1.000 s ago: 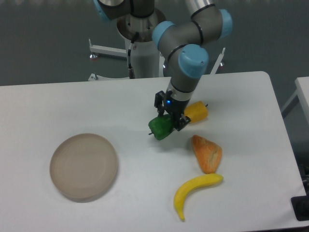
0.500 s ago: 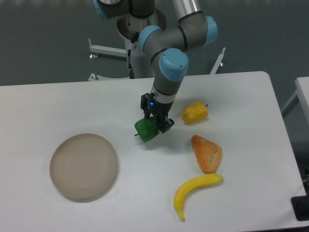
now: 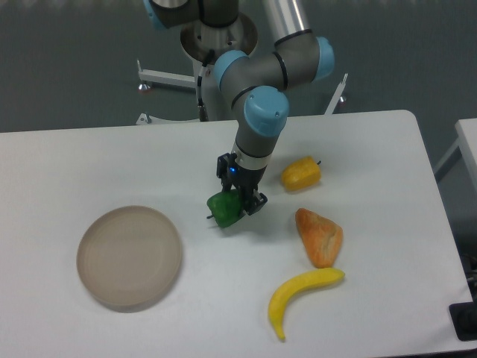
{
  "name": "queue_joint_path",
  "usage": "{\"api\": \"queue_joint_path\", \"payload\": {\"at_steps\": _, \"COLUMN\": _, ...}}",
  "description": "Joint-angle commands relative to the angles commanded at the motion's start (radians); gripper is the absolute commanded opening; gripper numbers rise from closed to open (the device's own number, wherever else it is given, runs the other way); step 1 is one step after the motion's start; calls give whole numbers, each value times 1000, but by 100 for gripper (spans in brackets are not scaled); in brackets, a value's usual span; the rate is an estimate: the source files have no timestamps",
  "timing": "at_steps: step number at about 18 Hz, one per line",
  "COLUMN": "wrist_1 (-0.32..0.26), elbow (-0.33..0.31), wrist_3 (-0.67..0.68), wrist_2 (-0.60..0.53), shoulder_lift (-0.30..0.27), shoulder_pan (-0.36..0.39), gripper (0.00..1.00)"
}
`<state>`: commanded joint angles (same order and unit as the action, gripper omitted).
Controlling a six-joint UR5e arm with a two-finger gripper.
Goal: Place the green pepper on the table
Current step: 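Lower the green pepper onto the table beside the yellow pepper, then open the gripper and withdraw it up and away from the pepper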
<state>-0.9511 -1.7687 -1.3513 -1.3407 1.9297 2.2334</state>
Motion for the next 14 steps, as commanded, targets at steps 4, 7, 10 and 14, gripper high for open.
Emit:
{"api": "queue_joint_path", "payload": {"at_steps": 4, "wrist_1": 0, "elbow": -2, "wrist_3": -5, "wrist_2": 0, "shoulder_lift": 6, "shoulder_pan": 3, "gripper": 49}}
{"api": "queue_joint_path", "payload": {"at_steps": 7, "wrist_1": 0, "elbow": -5, "wrist_3": -3, "wrist_2": 2, "shoulder_lift": 6, "shoulder_pan": 3, "gripper": 55}}
{"api": "queue_joint_path", "payload": {"at_steps": 10, "wrist_1": 0, "elbow": -3, "wrist_3": -3, "wrist_2": 2, "shoulder_lift": 6, "shoulder_pan": 5, "gripper": 60}}
{"api": "queue_joint_path", "payload": {"at_steps": 14, "wrist_1": -2, "elbow": -2, "wrist_3": 4, "wrist_2": 2, "shoulder_lift": -2, "shoulder_pan": 8, "gripper": 98}}
